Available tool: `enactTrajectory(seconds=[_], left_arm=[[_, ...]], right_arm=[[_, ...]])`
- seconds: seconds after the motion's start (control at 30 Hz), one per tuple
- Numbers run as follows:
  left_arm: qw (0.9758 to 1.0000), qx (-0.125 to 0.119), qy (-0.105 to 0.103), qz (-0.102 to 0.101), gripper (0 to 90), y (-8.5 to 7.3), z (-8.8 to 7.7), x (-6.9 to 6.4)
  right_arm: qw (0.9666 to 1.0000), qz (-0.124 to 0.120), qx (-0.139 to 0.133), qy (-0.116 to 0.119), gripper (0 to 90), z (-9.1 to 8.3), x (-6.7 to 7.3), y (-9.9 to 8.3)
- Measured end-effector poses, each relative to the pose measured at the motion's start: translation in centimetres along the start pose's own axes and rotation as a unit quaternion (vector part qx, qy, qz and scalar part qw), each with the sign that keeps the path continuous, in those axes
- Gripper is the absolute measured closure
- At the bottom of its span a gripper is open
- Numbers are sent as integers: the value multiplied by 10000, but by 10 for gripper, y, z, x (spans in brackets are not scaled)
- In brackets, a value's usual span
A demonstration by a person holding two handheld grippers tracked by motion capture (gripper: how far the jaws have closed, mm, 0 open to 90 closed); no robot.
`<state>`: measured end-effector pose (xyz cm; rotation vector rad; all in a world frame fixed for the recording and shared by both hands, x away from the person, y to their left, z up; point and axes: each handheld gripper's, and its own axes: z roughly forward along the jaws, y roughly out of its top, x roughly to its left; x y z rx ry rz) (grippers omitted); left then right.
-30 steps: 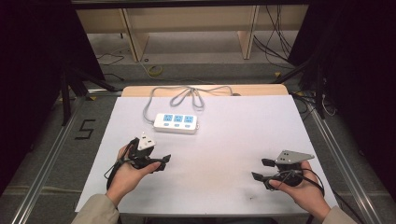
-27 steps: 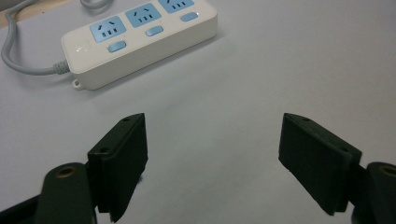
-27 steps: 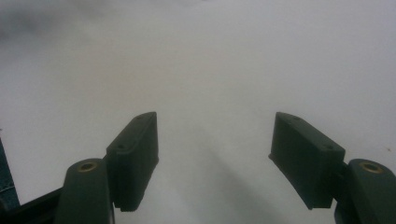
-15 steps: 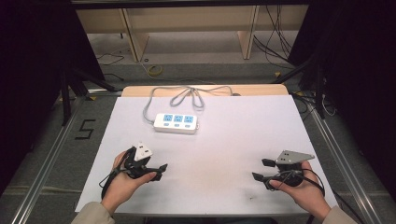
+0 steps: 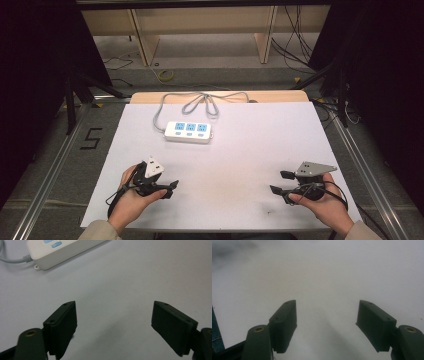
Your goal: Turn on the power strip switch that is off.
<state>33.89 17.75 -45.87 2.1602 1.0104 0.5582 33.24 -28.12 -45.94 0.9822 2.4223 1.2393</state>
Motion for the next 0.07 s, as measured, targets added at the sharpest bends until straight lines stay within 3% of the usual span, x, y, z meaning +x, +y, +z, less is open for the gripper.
enactTrajectory(seconds=[0.07], left_arm=[[10000, -7, -38, -3, 201, 2, 0, -2]], right_arm=[[10000, 2, -1, -1, 326, 0, 0, 0]])
